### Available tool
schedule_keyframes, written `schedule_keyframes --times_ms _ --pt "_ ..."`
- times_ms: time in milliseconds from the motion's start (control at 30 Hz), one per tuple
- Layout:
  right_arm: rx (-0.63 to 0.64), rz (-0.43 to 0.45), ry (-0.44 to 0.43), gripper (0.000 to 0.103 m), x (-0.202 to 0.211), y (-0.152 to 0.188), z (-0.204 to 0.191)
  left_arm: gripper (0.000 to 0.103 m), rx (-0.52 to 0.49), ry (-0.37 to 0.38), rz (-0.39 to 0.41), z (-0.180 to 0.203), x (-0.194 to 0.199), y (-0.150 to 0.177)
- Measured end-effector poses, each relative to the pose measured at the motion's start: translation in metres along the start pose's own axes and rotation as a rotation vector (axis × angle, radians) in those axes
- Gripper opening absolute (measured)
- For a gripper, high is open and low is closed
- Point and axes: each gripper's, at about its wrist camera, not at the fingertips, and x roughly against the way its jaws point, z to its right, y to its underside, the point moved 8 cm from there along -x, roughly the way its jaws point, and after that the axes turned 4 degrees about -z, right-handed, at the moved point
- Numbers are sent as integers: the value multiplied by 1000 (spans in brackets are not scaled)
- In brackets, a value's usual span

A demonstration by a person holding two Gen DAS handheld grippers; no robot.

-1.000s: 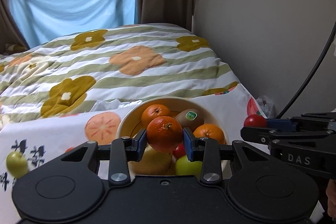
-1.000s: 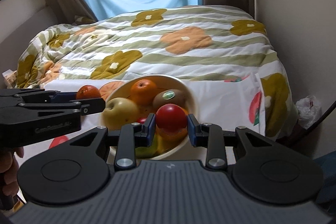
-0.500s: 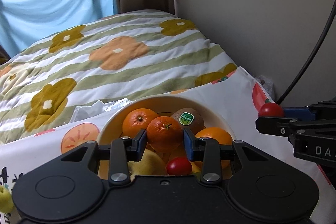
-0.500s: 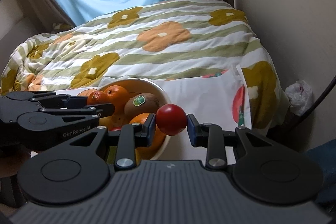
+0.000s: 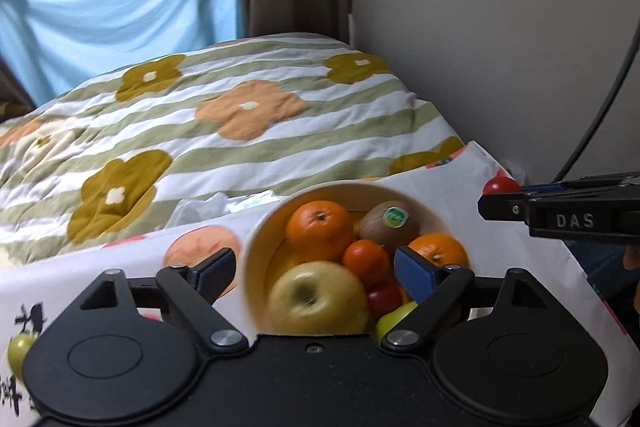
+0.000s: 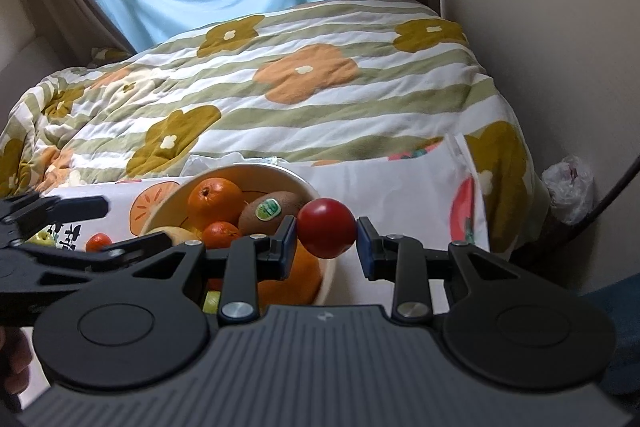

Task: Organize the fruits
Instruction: 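Lower the mandarin and cherry tomato into the bowl and open both grippers, then withdraw both grippers toward the green apple and last mandarin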

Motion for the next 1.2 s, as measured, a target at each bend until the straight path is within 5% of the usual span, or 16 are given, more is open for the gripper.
schedule_keyframes --times_ms 633,700,767,800,1200 --pt "132 -55 -95 48 -32 23 -77 92 146 -94 -5 -58 35 49" --pt "128 -29 -87 63 -28 25 -76 92 156 -98 -5 -61 37 53" --pt "112 11 -70 98 -22 24 -73 92 160 -103 -2 -63 40 54" --pt "100 30 -64 103 -19 23 -70 92 161 -106 -1 -64 41 56" --pt "38 37 -47 103 1 28 -53 92 167 -117 29 -57 57 58"
